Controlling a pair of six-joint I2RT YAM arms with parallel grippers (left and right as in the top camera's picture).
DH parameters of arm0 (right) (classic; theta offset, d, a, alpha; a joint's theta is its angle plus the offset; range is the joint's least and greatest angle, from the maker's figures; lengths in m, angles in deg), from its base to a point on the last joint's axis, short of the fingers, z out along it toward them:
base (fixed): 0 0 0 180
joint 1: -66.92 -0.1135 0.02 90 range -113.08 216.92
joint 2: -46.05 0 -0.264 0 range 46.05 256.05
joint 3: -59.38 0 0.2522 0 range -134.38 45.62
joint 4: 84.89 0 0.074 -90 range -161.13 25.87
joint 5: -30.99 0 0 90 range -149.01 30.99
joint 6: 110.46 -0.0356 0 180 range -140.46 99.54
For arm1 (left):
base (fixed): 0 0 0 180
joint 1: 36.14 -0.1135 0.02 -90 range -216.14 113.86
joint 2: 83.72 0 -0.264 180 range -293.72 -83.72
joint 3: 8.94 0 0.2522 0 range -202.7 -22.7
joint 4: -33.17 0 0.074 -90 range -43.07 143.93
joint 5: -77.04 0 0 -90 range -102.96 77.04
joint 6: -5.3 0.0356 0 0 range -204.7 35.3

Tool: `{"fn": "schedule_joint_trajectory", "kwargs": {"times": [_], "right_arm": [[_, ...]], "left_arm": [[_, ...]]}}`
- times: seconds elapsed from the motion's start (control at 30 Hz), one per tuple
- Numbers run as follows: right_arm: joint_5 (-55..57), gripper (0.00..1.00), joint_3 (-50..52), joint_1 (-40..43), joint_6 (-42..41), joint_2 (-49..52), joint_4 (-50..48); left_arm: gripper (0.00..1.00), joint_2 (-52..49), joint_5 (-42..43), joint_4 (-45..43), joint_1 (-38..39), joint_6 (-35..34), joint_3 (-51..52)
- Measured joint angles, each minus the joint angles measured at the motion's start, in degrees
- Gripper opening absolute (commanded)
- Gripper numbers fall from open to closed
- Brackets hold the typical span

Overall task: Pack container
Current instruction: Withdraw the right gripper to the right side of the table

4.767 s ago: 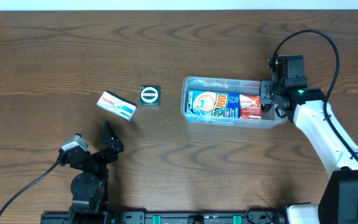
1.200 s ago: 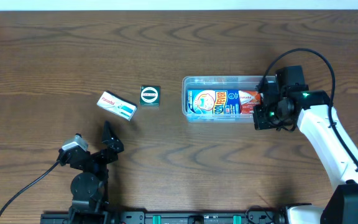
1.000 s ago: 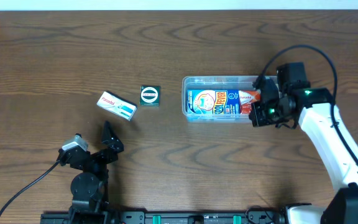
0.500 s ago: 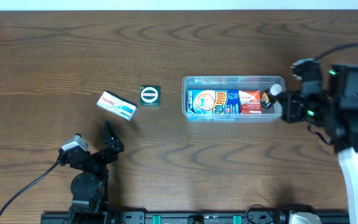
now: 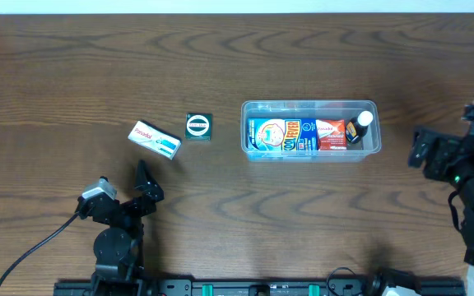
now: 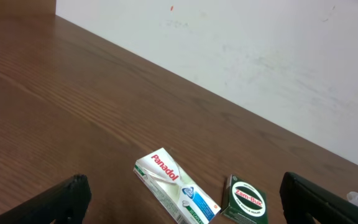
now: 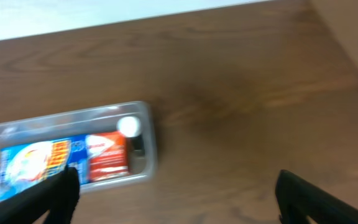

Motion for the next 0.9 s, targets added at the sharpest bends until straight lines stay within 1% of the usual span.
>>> {"fn": "schedule_joint_trajectory", "kwargs": {"times": [0.1, 0.3, 0.43, 0.63, 0.9], "right_arm": [[1.8, 0.99, 0.0, 3.0, -1.5, 2.0, 0.0], [2.4, 0.99, 0.0, 9.7, -3.1, 9.9, 0.0], [2.5, 0.99, 0.0, 12.7, -4.0, 15.1, -0.2], [2.5, 0.99, 0.0, 13.5, -8.3, 20.4, 0.3], [2.5, 0.99, 0.0, 13.5, -12.4, 21.8, 0.5]], "left_arm": [[0.98, 0.0, 0.0, 0.0, 0.0, 0.0, 0.0], [0.98, 0.0, 0.0, 0.0, 0.0, 0.0, 0.0], [0.98, 0.0, 0.0, 0.0, 0.0, 0.0, 0.0], [0.98, 0.0, 0.0, 0.0, 0.0, 0.0, 0.0], [0.98, 0.0, 0.0, 0.0, 0.0, 0.0, 0.0]]}}
